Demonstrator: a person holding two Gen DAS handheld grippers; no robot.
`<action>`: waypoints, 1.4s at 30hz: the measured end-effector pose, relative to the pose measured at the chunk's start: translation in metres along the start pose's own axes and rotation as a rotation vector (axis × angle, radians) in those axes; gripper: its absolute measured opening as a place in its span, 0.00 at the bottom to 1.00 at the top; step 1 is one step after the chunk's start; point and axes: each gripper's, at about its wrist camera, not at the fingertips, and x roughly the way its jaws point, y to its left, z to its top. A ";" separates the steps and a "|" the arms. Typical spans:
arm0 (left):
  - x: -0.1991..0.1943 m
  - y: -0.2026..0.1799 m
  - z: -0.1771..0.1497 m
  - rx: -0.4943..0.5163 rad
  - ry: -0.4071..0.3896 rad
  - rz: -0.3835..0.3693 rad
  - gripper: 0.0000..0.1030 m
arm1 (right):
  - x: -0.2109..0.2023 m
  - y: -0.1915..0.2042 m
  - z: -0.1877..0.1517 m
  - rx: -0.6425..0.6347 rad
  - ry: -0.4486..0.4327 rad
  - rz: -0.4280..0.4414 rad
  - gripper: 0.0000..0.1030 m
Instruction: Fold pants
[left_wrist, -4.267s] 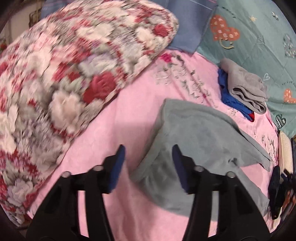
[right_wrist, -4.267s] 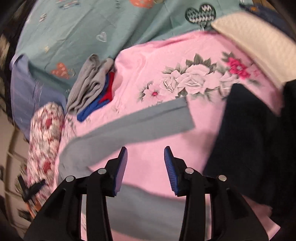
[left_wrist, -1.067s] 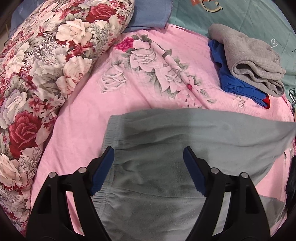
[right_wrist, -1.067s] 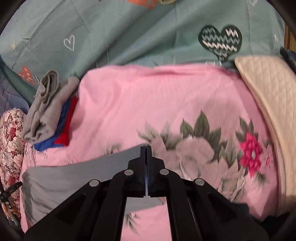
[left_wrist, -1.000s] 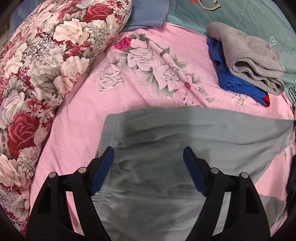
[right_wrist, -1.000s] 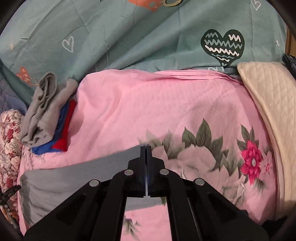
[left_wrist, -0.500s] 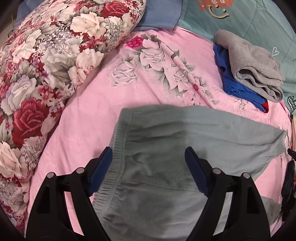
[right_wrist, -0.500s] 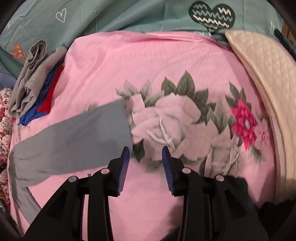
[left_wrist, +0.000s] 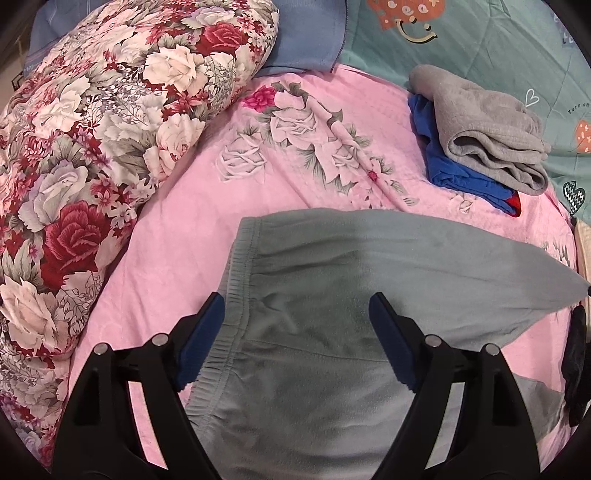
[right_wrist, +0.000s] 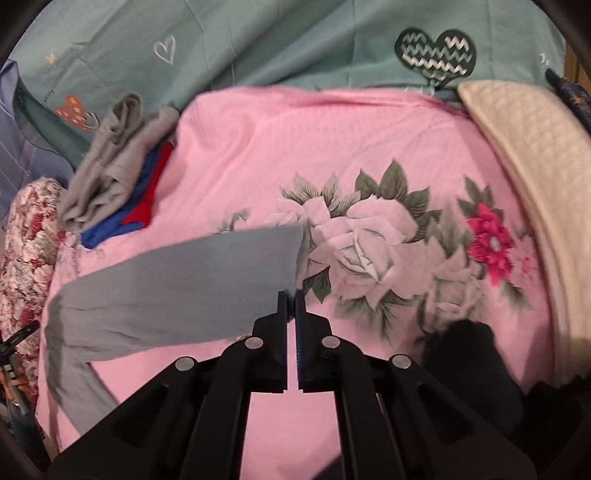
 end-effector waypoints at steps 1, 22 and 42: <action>0.000 0.001 -0.001 -0.001 0.000 -0.003 0.80 | -0.006 0.002 -0.003 -0.010 0.015 -0.008 0.03; 0.031 0.076 0.019 -0.144 0.121 -0.078 0.85 | 0.075 0.035 -0.057 -0.003 0.215 -0.083 0.37; 0.104 0.047 0.073 -0.189 0.255 -0.282 0.86 | 0.071 0.229 -0.024 -0.403 0.096 0.146 0.45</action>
